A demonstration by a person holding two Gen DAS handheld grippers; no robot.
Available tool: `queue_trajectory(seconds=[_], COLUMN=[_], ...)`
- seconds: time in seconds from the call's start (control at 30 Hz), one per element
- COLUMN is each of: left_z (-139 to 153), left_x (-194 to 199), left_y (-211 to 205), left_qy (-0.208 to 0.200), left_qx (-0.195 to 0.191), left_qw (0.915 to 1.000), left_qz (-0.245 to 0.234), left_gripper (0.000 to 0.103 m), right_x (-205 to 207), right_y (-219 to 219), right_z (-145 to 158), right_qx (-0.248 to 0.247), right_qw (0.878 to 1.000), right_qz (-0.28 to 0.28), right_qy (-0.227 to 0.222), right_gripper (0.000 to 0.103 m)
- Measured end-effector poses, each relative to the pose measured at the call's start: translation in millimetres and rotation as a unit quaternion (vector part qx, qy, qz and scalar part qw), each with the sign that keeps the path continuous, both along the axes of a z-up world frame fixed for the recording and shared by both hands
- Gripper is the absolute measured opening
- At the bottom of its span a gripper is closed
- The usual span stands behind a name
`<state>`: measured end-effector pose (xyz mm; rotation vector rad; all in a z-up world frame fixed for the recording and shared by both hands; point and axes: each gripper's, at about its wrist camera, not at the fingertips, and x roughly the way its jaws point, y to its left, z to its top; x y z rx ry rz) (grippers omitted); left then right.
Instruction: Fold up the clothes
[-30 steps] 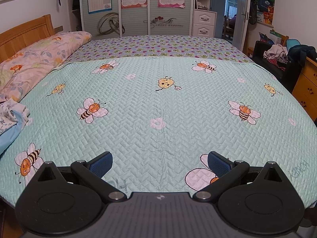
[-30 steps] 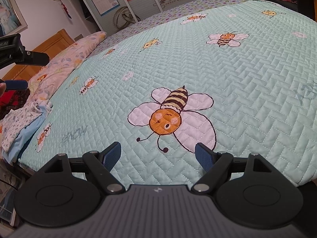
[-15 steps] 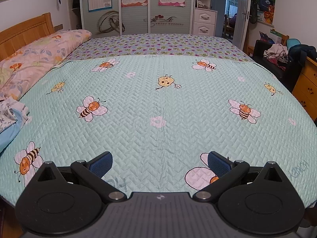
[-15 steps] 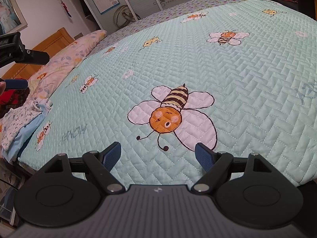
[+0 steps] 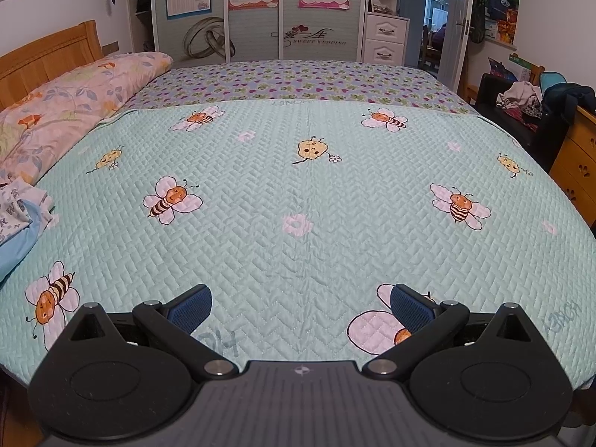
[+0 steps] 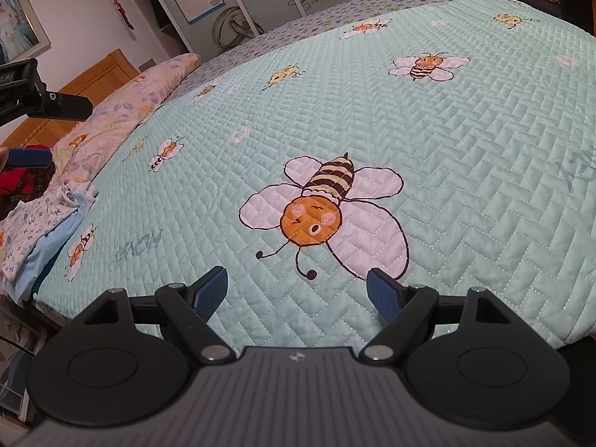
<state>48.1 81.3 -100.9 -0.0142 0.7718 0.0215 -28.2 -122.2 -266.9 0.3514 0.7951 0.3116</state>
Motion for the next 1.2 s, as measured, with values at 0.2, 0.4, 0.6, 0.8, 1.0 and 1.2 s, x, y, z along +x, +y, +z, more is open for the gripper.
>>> queue_trajectory(seconds=[0.2, 0.4, 0.6, 0.8, 1.0, 1.2], left_z=[-0.9, -1.7, -1.7, -0.1, -0.4, -1.5], left_x=[-0.8, 0.3, -1.9, -3.0, -4.4, -4.0], left_y=[1.7, 2.8, 2.9, 5.7, 8.7, 7.3], left_qy=[0.0, 0.005, 0.003, 0.001, 0.0, 0.002], left_qx=[-0.003, -0.006, -0.008, -0.018, -0.024, -0.021], left_qw=[1.0, 1.0, 0.9999, 0.9998, 0.9996, 0.9997], left_qz=[0.001, 0.005, 0.007, 0.01, 0.013, 0.011], left_gripper=[0.102, 0.102, 0.102, 0.102, 0.102, 0.102], right_x=[-0.1, -0.1, -0.9, -2.0, -2.2, -2.5], right_y=[-0.7, -0.8, -0.6, -1.5, -1.7, -1.9], right_z=[-0.4, 0.2, 0.1, 0.4, 0.5, 0.6], right_qx=[0.001, 0.0, 0.0, 0.001, 0.001, 0.001], right_qw=[1.0, 1.0, 1.0, 1.0, 1.0, 1.0], right_qz=[-0.001, -0.001, -0.001, -0.002, -0.001, 0.0], right_qy=[0.0, 0.0, -0.001, -0.002, -0.002, -0.002], right_gripper=[0.083, 0.083, 0.083, 0.083, 0.083, 0.083])
